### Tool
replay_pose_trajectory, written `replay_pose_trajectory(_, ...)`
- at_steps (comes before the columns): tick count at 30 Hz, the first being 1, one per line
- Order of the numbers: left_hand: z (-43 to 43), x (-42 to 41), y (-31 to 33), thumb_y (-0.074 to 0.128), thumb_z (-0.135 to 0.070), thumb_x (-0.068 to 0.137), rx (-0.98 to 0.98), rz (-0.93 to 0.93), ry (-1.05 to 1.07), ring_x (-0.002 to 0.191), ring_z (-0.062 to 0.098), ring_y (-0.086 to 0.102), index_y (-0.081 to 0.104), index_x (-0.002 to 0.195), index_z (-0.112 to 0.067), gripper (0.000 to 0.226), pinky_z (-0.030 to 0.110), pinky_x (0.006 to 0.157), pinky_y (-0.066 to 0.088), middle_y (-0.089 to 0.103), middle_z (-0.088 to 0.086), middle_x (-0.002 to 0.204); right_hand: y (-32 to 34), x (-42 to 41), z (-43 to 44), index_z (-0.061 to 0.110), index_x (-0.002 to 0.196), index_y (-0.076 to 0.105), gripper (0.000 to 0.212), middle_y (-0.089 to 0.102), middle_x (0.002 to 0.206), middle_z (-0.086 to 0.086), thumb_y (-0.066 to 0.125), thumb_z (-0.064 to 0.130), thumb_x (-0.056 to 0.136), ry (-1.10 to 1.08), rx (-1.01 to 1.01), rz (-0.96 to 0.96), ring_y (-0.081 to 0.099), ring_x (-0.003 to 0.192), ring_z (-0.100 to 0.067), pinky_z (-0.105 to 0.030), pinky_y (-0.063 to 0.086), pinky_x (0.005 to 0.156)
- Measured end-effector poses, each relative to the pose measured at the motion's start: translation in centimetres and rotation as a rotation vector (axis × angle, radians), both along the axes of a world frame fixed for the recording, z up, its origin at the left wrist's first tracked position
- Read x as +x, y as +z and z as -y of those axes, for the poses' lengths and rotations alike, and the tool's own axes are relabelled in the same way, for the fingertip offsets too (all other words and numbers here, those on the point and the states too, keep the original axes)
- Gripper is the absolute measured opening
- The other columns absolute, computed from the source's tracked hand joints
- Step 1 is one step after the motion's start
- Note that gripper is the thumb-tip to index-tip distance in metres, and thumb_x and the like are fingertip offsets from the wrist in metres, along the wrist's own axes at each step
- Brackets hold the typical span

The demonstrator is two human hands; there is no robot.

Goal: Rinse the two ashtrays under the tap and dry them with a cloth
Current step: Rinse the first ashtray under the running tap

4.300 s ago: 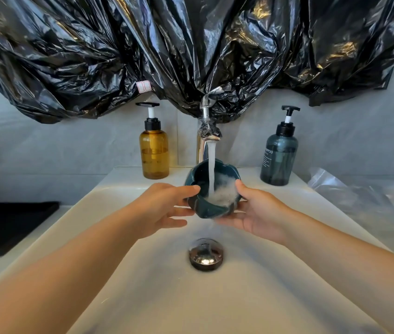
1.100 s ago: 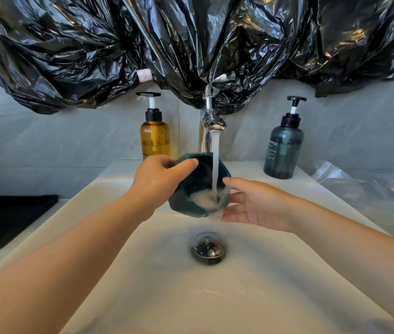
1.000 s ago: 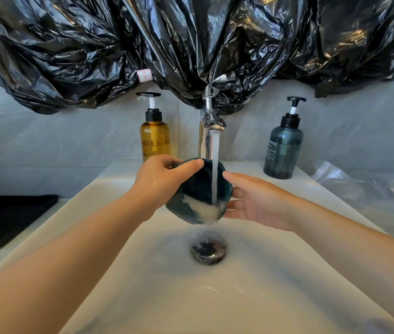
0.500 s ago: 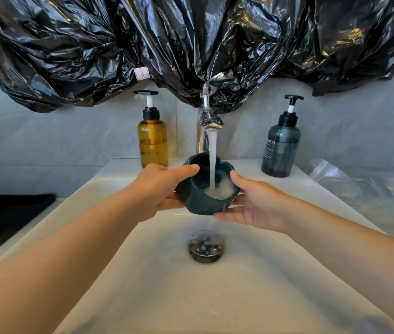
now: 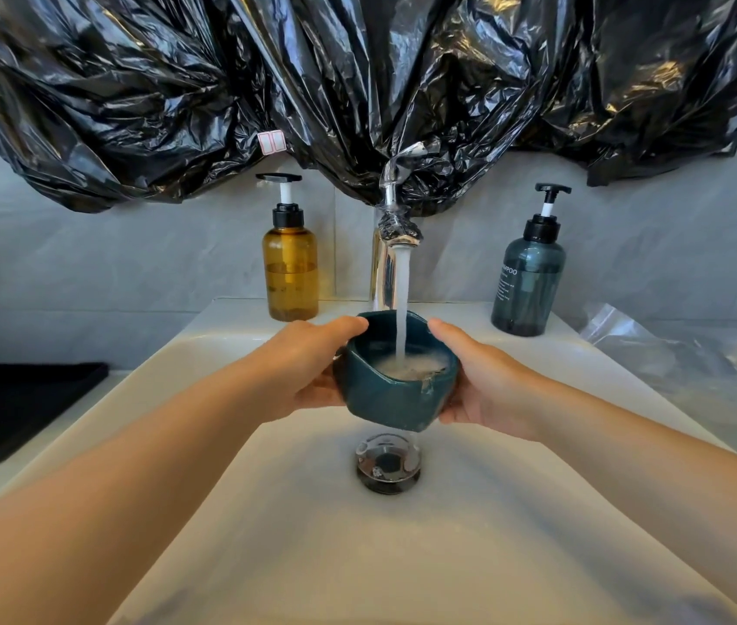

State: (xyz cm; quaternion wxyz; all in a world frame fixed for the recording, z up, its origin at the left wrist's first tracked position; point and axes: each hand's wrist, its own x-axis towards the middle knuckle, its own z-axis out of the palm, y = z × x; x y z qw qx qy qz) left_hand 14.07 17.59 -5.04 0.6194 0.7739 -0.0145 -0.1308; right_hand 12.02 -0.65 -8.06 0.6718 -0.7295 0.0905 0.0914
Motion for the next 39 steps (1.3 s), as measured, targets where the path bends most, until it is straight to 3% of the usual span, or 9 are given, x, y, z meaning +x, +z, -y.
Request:
replay_pose_trajectory(2, -0.2, 0.3, -0.1, 0.05, -0.048, 0.093, 0.095, 0.071, 0.04, 0.102, 0.029, 0.064, 0.05, 0.125, -0.012, 0.048, 0.037, 0.08, 0.054, 0.063, 0.011, 0.117, 0.1, 0.1, 0.0, 0.021, 0.122, 0.055, 0.05, 0.068, 0.115, -0.009, 0.036, 0.06, 0.095, -0.082, -0.129, 0.035, 0.06, 0.108, -0.027, -0.043, 0.049, 0.097)
replay_pose_trajectory(5, -0.7, 0.9, -0.1, 0.046, -0.052, 0.094, 0.115, 0.141, 0.116, 0.105, 0.026, 0.058, 0.047, 0.132, -0.012, 0.055, 0.037, 0.083, 0.049, 0.058, 0.009, 0.122, 0.8, -0.2, 0.7, 0.02, 0.122, 0.052, 0.049, 0.061, 0.117, -0.009, 0.037, 0.058, 0.096, -0.137, -0.345, 0.038, 0.057, 0.108, -0.029, -0.039, 0.05, 0.084)
replay_pose_trajectory(8, -0.6, 1.3, 0.0, 0.042, -0.053, 0.095, 0.127, 0.168, 0.123, 0.104, 0.025, 0.057, 0.048, 0.131, -0.012, 0.055, 0.036, 0.082, 0.047, 0.057, 0.007, 0.12, 0.8, -0.5, 1.0, 0.019, 0.12, 0.054, 0.047, 0.063, 0.104, -0.008, 0.04, 0.056, 0.095, -0.081, -0.304, -0.025, 0.057, 0.092, -0.025, -0.033, 0.047, 0.071)
replay_pose_trajectory(12, -0.6, 1.4, 0.1, 0.037, -0.054, 0.096, 0.142, 0.184, 0.127, 0.106, 0.025, 0.056, 0.048, 0.13, -0.012, 0.055, 0.036, 0.084, 0.047, 0.057, 0.008, 0.126, 0.5, -0.2, 0.0, 0.024, 0.109, 0.057, 0.038, 0.065, 0.112, -0.009, 0.039, 0.055, 0.096, -0.066, -0.177, -0.033, 0.057, 0.108, -0.029, -0.039, 0.046, 0.086)
replay_pose_trajectory(17, -0.6, 1.5, 0.0, 0.036, -0.054, 0.097, 0.152, 0.176, 0.118, 0.106, 0.025, 0.056, 0.048, 0.131, -0.011, 0.056, 0.037, 0.086, 0.047, 0.057, 0.008, 0.126, 0.6, -0.3, 0.7, 0.018, 0.113, 0.061, 0.05, 0.068, 0.097, -0.009, 0.038, 0.059, 0.094, -0.121, -0.261, -0.017, 0.057, 0.087, -0.025, -0.03, 0.045, 0.069)
replay_pose_trajectory(21, -0.6, 1.5, 0.1, 0.036, -0.054, 0.097, 0.145, 0.172, 0.12, 0.105, 0.025, 0.056, 0.049, 0.13, -0.011, 0.056, 0.036, 0.084, 0.046, 0.058, 0.008, 0.125, 0.6, -0.5, 0.3, 0.022, 0.114, 0.06, 0.048, 0.068, 0.11, -0.009, 0.04, 0.059, 0.093, -0.086, -0.284, -0.023, 0.059, 0.105, -0.027, -0.036, 0.049, 0.085)
replay_pose_trajectory(27, -0.7, 1.6, 0.1, 0.036, -0.053, 0.097, 0.114, 0.176, 0.137, 0.107, 0.026, 0.057, 0.051, 0.128, -0.012, 0.054, 0.037, 0.086, 0.046, 0.058, 0.007, 0.121, 1.7, -1.0, 0.3, 0.02, 0.109, 0.063, 0.038, 0.066, 0.101, 0.004, 0.055, 0.051, 0.09, -0.177, -0.443, 0.318, 0.058, 0.091, -0.012, -0.025, 0.041, 0.068)
replay_pose_trajectory(33, -0.7, 1.8, 0.1, 0.037, -0.055, 0.096, 0.112, 0.18, 0.136, 0.102, 0.024, 0.058, 0.055, 0.12, -0.014, 0.051, 0.036, 0.081, 0.046, 0.06, 0.004, 0.114, 2.5, -1.4, 0.9, 0.024, 0.114, 0.061, 0.033, 0.064, 0.105, 0.008, 0.063, 0.044, 0.087, -0.249, -0.57, 0.584, 0.061, 0.099, -0.014, -0.039, 0.052, 0.087)
replay_pose_trajectory(39, -0.8, 1.6, 0.2, 0.038, -0.055, 0.095, 0.103, 0.187, 0.132, 0.102, 0.025, 0.059, 0.057, 0.113, -0.013, 0.049, 0.036, 0.081, 0.046, 0.061, 0.006, 0.112, 3.7, -1.9, 1.6, 0.024, 0.135, 0.047, 0.055, 0.052, 0.125, 0.005, 0.066, 0.039, 0.086, -0.406, -1.088, 0.899, 0.047, 0.118, -0.018, -0.036, 0.031, 0.098)
